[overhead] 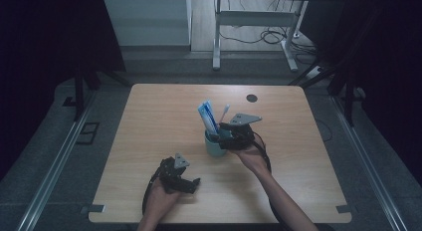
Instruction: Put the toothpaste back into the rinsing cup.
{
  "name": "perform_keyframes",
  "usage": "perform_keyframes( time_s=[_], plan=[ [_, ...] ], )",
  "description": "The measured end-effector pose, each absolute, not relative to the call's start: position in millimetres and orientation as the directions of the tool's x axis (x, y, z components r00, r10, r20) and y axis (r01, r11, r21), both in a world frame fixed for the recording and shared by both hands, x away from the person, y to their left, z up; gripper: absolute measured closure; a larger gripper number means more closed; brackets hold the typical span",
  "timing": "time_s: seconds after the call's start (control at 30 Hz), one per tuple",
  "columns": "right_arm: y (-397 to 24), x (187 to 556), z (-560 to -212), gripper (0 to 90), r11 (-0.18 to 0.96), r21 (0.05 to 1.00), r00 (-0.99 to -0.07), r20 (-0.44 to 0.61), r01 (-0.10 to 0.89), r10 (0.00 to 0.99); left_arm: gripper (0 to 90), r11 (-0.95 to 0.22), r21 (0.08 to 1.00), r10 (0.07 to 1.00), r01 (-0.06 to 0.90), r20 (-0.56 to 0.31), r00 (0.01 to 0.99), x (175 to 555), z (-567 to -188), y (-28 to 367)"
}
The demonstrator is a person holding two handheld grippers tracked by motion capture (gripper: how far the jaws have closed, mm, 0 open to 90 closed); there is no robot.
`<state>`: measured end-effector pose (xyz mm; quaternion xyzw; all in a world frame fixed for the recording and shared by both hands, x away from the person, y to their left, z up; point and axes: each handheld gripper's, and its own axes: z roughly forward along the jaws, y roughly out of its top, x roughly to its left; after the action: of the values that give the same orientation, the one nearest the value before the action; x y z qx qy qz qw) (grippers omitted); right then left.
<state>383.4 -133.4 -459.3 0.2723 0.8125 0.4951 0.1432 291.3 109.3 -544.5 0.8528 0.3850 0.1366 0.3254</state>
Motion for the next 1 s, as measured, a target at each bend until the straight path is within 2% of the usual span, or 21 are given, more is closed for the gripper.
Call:
perform_keyframes(
  time_s=[1.0],
  plan=[
    [-150, 373, -462, 37.7, 0.352, 0.883, -0.815, 0.056, 0.310, 0.576, 0.5, -0.493, 0.660, 0.746, 0.568, -0.017, 0.666, 291, -544, 109]
  ],
)
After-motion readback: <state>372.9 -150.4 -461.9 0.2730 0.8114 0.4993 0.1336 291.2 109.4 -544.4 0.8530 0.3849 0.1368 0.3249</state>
